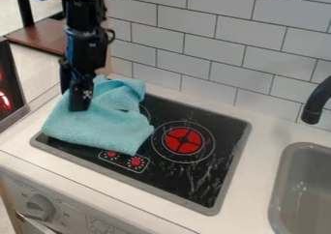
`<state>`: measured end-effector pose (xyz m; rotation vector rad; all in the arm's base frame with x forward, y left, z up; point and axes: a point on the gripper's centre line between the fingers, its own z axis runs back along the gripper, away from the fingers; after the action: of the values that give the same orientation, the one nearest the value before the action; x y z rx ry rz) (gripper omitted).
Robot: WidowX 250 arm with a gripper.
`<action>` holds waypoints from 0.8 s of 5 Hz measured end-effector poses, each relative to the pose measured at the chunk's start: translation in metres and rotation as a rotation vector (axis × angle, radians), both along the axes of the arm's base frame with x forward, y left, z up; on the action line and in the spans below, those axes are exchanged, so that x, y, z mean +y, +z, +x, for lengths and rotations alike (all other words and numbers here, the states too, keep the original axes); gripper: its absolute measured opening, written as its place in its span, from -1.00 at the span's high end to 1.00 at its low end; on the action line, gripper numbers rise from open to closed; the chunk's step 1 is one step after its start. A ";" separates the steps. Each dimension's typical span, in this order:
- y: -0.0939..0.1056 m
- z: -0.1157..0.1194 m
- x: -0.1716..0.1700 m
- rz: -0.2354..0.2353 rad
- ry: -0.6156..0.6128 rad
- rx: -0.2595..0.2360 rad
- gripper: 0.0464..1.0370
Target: Unfold the blue cloth on the stove from top to bottom
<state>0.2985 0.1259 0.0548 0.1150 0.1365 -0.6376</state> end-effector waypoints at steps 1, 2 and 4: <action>-0.004 -0.004 -0.011 -0.049 -0.039 0.022 0.43; 0.008 -0.011 -0.026 -0.070 -0.098 -0.001 0.83; 0.040 -0.038 -0.051 -0.167 -0.295 -0.020 0.99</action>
<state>0.2607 0.0751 0.0952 -0.0203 0.0461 -0.9393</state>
